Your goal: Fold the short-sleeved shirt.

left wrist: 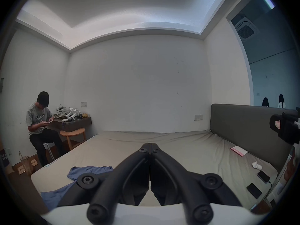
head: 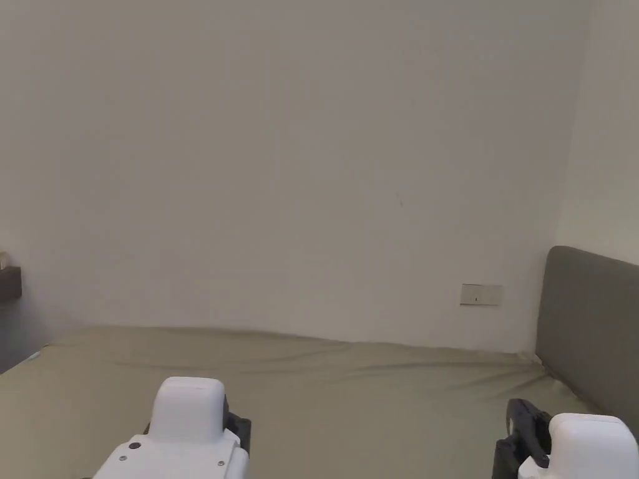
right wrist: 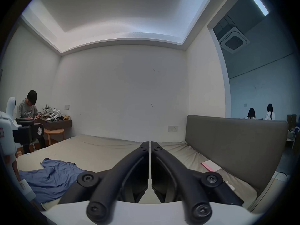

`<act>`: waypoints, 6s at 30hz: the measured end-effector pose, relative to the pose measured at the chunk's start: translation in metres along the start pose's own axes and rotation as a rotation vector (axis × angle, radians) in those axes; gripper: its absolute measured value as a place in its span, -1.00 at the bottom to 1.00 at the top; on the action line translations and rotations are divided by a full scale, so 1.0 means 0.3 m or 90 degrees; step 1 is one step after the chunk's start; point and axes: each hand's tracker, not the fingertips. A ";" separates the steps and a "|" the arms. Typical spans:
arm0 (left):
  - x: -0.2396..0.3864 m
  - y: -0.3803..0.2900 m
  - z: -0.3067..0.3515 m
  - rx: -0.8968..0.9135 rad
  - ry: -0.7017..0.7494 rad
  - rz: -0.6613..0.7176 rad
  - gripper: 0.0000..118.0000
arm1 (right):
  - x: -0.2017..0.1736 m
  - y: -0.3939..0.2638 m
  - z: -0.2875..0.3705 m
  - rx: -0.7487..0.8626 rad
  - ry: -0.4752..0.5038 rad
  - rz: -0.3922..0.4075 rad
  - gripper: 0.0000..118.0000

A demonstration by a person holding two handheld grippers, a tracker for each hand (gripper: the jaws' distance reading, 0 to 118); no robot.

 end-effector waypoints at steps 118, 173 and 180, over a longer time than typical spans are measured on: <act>-0.152 -0.977 -0.998 -0.715 0.004 0.020 0.93 | 0.212 -0.414 -0.152 -0.232 -0.037 0.007 -0.89; -0.469 0.072 -0.512 -0.222 -0.050 0.106 -1.00 | 0.479 0.095 -0.796 -0.255 0.119 -0.038 -0.96; -0.580 0.475 -0.488 -0.099 -0.027 0.096 -1.00 | 0.580 0.491 -0.710 -0.155 0.074 -0.076 -0.96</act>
